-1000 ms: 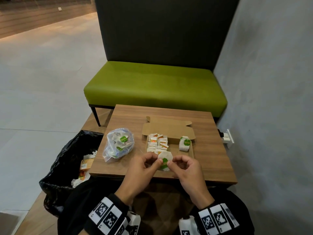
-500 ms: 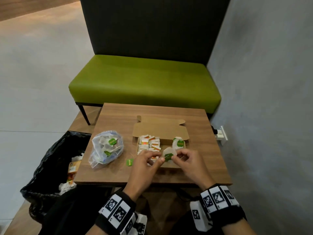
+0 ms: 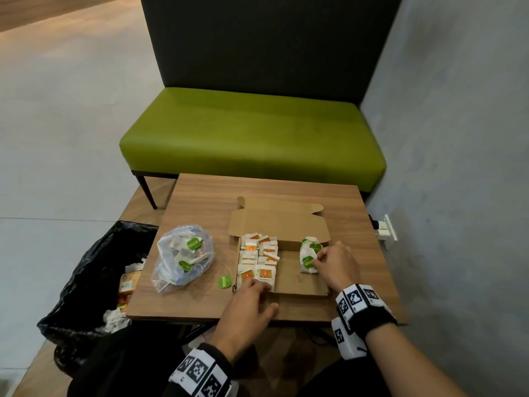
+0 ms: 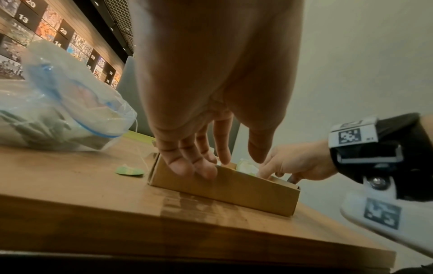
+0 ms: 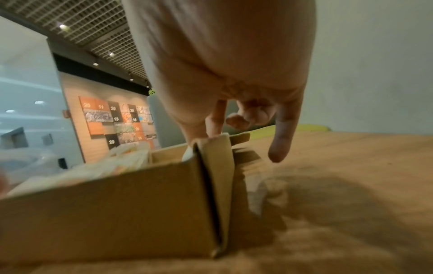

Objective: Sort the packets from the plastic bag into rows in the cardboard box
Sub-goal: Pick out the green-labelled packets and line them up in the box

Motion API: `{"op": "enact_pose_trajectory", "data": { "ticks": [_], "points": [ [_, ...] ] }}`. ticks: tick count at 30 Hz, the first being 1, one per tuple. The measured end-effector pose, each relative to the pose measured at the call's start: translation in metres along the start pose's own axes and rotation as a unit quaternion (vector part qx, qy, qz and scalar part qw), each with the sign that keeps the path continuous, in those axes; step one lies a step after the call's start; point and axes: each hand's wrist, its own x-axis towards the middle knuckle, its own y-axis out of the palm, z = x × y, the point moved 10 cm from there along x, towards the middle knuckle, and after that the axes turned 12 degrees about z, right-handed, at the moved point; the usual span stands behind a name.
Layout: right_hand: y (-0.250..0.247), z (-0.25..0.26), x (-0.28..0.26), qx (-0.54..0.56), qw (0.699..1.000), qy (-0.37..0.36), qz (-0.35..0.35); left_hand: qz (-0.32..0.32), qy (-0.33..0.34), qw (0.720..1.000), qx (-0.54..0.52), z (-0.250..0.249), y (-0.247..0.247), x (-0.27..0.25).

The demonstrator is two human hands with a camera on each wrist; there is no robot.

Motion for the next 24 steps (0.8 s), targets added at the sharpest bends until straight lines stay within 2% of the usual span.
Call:
{"op": "enact_pose_trajectory", "data": {
  "ticks": [4, 9, 11, 14, 16, 18, 24],
  "points": [
    [-0.002, 0.006, -0.009, 0.008, 0.997, -0.007, -0.082, 0.002, 0.005, 1.000, 0.007, 0.002, 0.000, 0.001],
    [-0.007, 0.009, -0.025, 0.055, 0.990, -0.018, -0.129, 0.008, 0.006, 1.000, 0.004, 0.003, 0.002, 0.003],
    [-0.003, 0.023, -0.028, 0.030, 0.994, -0.063, -0.088, 0.010, 0.008, 1.000, 0.008, 0.003, 0.002, 0.002],
    [0.015, 0.045, -0.032, -0.117, 0.986, -0.114, 0.016, 0.012, 0.010, 1.000, 0.017, 0.002, 0.001, 0.001],
    [0.015, 0.047, -0.033, -0.165, 0.979, -0.117, 0.024, 0.013, 0.008, 1.000, 0.017, 0.003, 0.001, 0.000],
    [0.012, 0.047, -0.034, -0.173, 0.978, -0.115, 0.018, 0.016, 0.007, 1.000, 0.012, 0.003, 0.001, -0.001],
    [0.021, 0.051, -0.041, -0.211, 0.967, -0.134, 0.060, 0.024, 0.005, 1.000, 0.007, 0.002, 0.003, -0.001]
  ]
}}
